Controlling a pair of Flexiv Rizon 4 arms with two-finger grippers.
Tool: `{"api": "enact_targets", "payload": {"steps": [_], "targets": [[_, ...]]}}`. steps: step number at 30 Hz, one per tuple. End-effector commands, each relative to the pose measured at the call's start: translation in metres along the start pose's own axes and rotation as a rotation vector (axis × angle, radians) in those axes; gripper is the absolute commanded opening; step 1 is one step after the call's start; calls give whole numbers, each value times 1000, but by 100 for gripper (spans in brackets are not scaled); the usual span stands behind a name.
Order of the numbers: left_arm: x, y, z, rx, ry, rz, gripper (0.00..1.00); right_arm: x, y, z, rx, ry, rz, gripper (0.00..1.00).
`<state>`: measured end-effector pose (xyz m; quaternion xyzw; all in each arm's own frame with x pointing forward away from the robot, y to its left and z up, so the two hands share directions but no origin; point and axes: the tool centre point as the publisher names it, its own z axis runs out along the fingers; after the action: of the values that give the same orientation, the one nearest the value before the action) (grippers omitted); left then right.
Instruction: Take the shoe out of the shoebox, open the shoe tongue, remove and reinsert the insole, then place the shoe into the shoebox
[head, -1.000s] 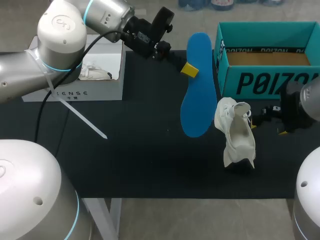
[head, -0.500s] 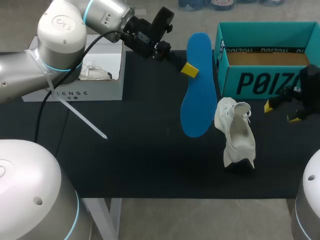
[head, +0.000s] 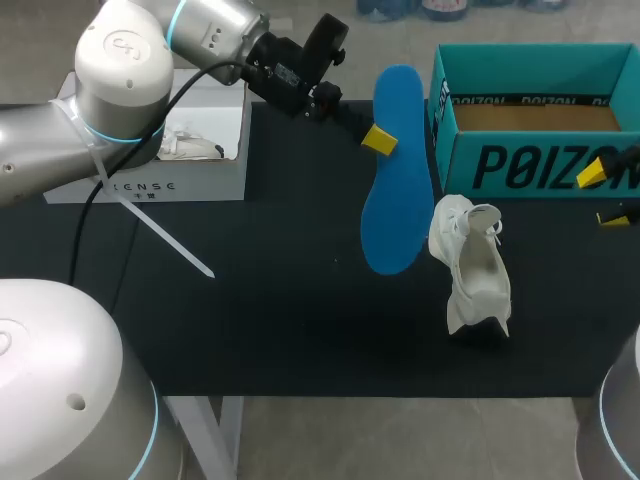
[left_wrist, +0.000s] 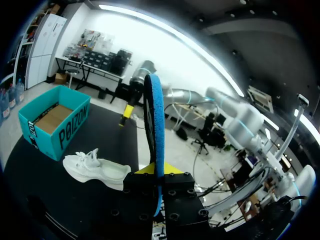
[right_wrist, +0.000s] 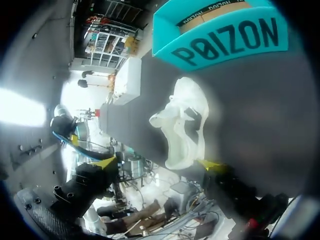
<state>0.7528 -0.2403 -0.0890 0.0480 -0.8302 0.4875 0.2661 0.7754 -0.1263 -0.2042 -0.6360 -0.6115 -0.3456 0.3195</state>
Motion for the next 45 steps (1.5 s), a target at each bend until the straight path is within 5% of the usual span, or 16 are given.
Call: {"api": "enact_targets", "payload": {"steps": [1, 19, 29, 45], "targets": [[0, 0, 0, -2, -2, 0, 0, 1, 9, 8, 43, 181, 39, 100], [0, 0, 0, -2, -2, 0, 0, 60, 7, 44, -126, 368, 158, 100], [0, 0, 0, -2, -2, 0, 0, 93, 3, 94, -138, 399, 157, 100], [0, 0, 0, -2, -2, 0, 0, 103, 3, 113, -149, 408, 143, 100]]}}
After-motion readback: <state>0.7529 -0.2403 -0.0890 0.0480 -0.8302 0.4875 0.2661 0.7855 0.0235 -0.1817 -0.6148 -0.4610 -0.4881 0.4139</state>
